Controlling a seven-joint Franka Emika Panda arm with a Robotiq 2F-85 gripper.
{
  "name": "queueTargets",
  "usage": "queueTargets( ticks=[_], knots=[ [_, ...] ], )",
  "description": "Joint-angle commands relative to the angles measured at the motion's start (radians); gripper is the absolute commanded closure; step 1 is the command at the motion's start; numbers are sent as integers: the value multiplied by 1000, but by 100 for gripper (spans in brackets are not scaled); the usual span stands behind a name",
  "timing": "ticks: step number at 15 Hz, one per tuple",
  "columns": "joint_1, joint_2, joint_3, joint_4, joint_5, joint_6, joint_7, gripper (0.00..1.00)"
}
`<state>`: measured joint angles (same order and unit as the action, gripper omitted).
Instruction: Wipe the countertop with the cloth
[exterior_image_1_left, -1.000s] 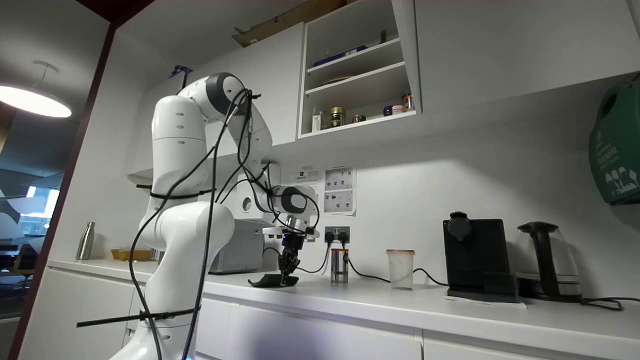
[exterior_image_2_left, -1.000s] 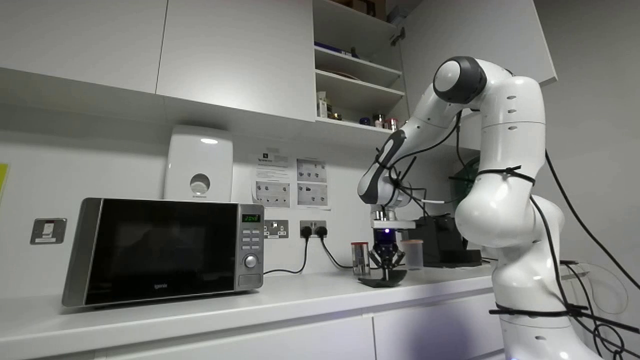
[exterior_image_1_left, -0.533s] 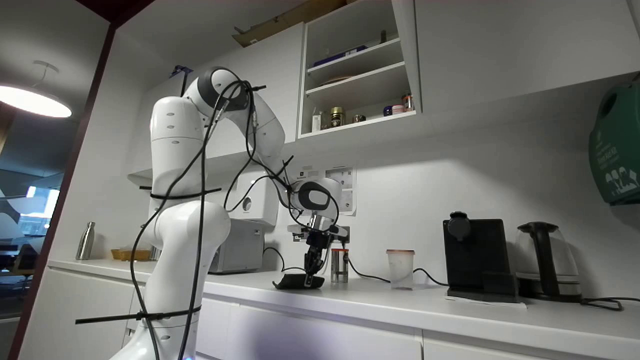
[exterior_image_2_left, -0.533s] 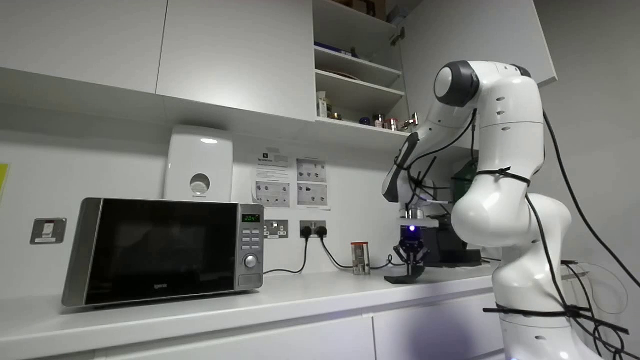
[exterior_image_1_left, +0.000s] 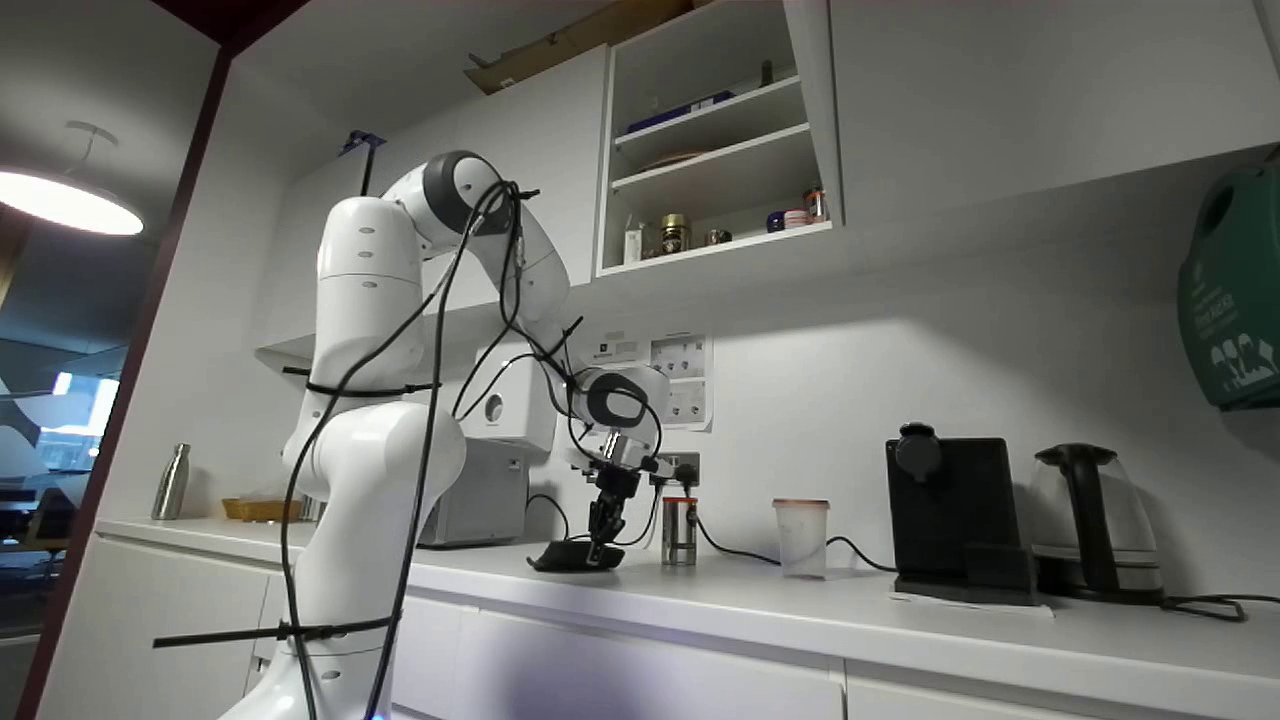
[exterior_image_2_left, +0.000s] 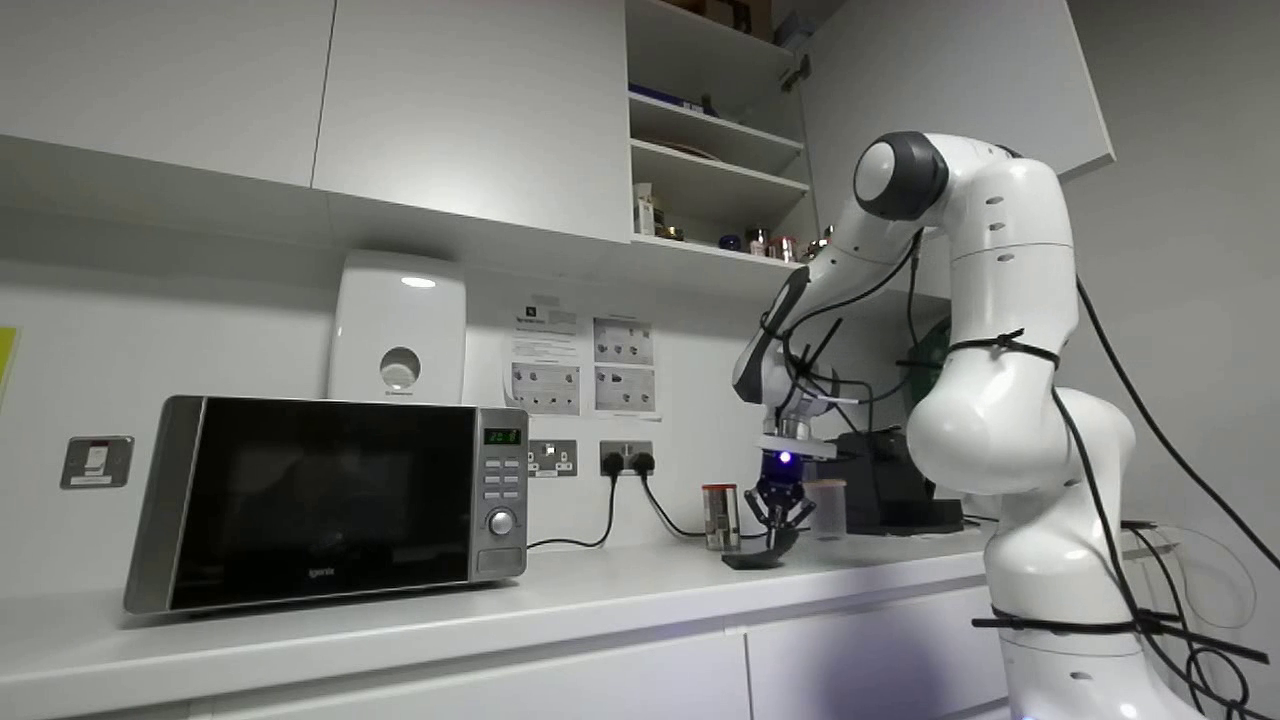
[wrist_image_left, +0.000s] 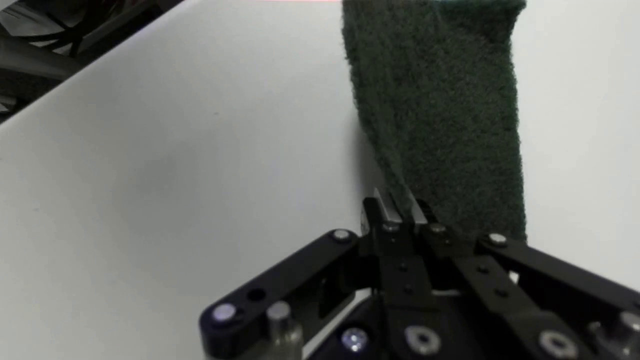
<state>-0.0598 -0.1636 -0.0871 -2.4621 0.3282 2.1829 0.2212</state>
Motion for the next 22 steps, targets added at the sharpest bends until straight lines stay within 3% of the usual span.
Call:
queueTargets(
  ticks=[1, 9, 10, 11, 20, 22],
  knots=[
    [31, 95, 64, 83, -75, -19, 66, 99],
    [56, 165, 108, 189, -287, -71, 152, 99],
    [58, 169, 109, 195, -292, -69, 151, 71],
    [60, 173, 108, 202, -296, -71, 149, 70],
    [71, 125, 110, 259, -412, -101, 175, 4],
    [73, 102, 111, 293, -402, -127, 163, 0]
  ],
)
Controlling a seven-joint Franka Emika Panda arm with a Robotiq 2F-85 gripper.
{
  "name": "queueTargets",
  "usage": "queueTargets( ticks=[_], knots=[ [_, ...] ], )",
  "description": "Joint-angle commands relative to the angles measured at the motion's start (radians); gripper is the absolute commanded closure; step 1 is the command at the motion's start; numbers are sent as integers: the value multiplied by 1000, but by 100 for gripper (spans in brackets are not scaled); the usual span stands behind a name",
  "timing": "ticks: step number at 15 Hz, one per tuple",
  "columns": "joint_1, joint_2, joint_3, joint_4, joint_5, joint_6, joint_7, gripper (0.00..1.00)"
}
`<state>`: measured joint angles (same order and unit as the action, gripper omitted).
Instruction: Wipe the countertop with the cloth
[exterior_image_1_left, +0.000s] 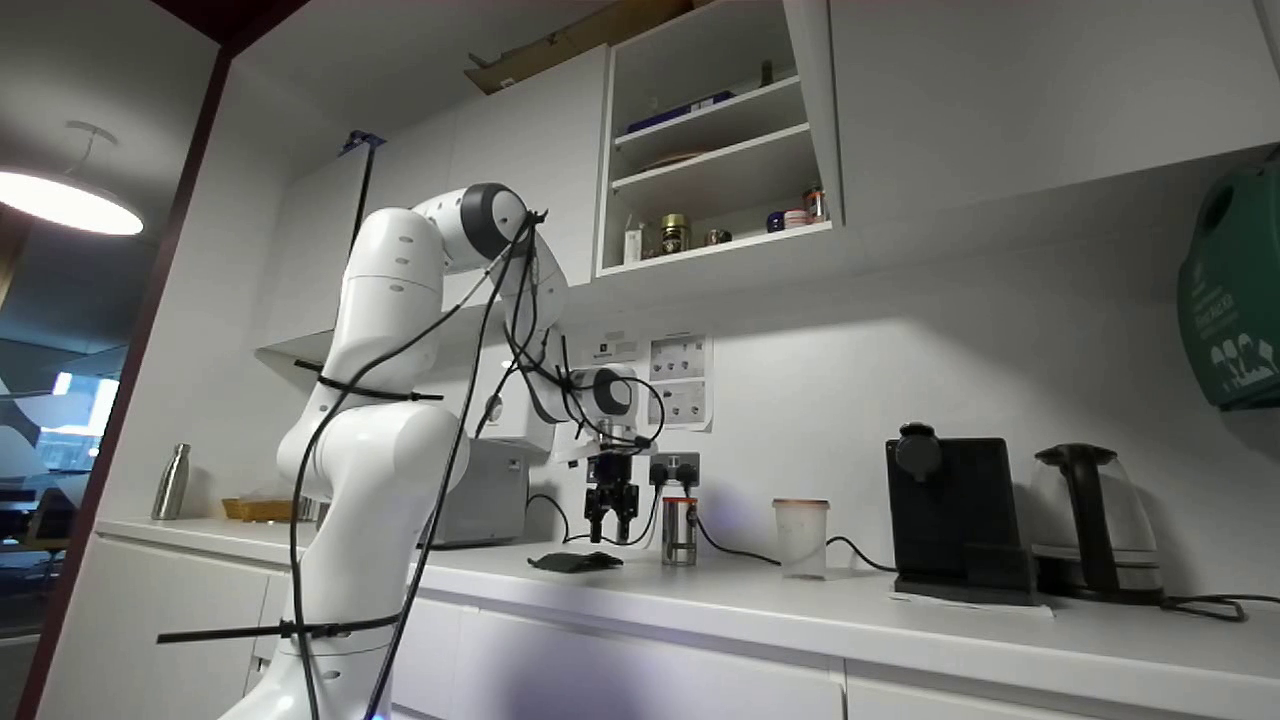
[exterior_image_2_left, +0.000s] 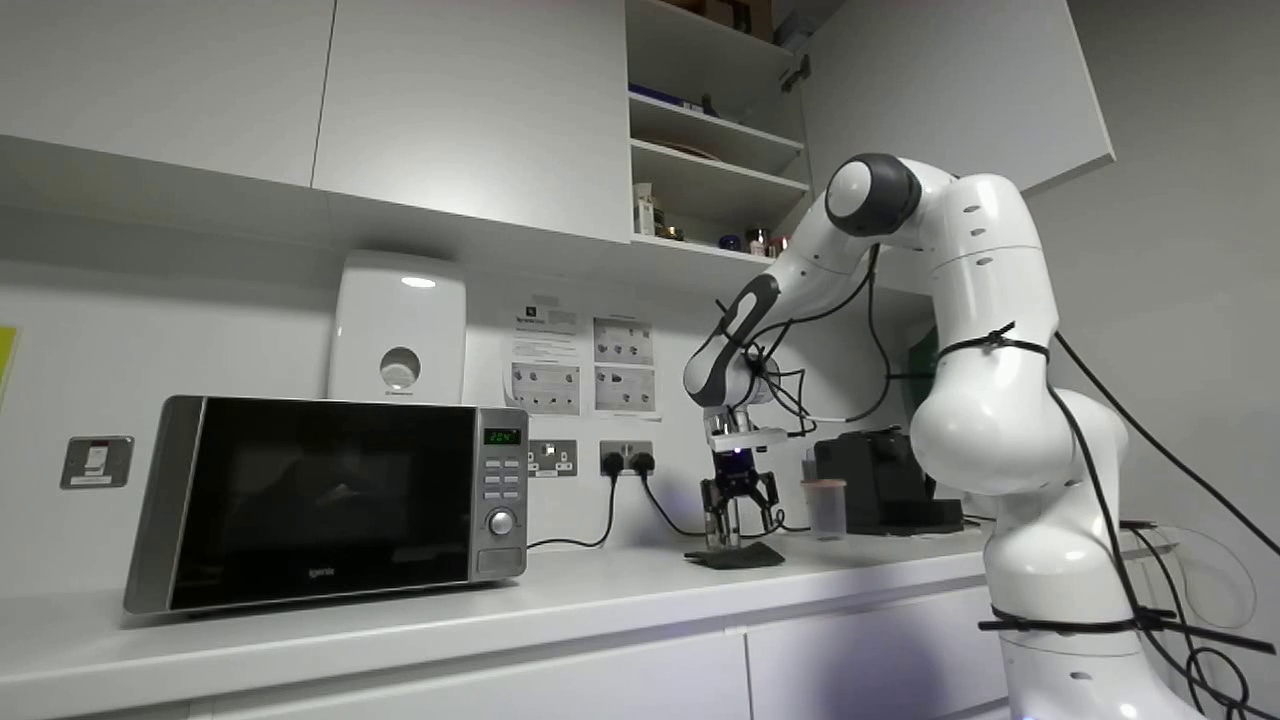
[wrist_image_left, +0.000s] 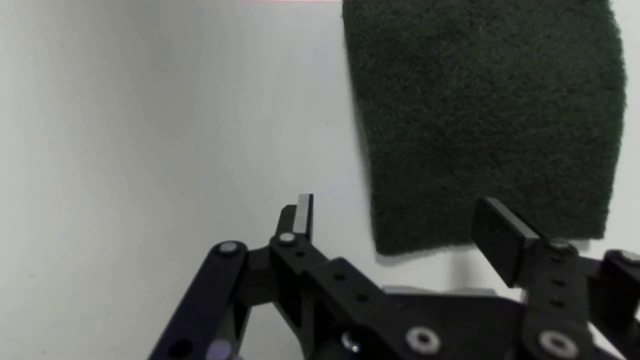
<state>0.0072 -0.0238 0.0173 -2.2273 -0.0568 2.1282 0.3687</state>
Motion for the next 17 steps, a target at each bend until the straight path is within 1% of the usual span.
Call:
queueTargets(
  ticks=[1, 2, 3, 6, 7, 8, 9, 12, 17],
  knots=[
    [7, -49, 5, 73, 20, -94, 0, 0],
    [7, -63, -3, 86, 125, -136, -69, 0],
    [5, -82, -11, 91, 210, -167, -107, 0],
    [-2, -138, -28, 76, 360, -323, -124, 0],
    [-6, -161, -32, 51, 392, -347, -107, 0],
    [-12, -177, -30, 30, 396, -355, -52, 0],
    [-6, -134, -18, 71, 357, -324, -88, 0],
    [-14, -156, -20, 43, 374, -335, -69, 0],
    [-14, -156, -20, 37, 377, -335, -69, 0]
  ],
)
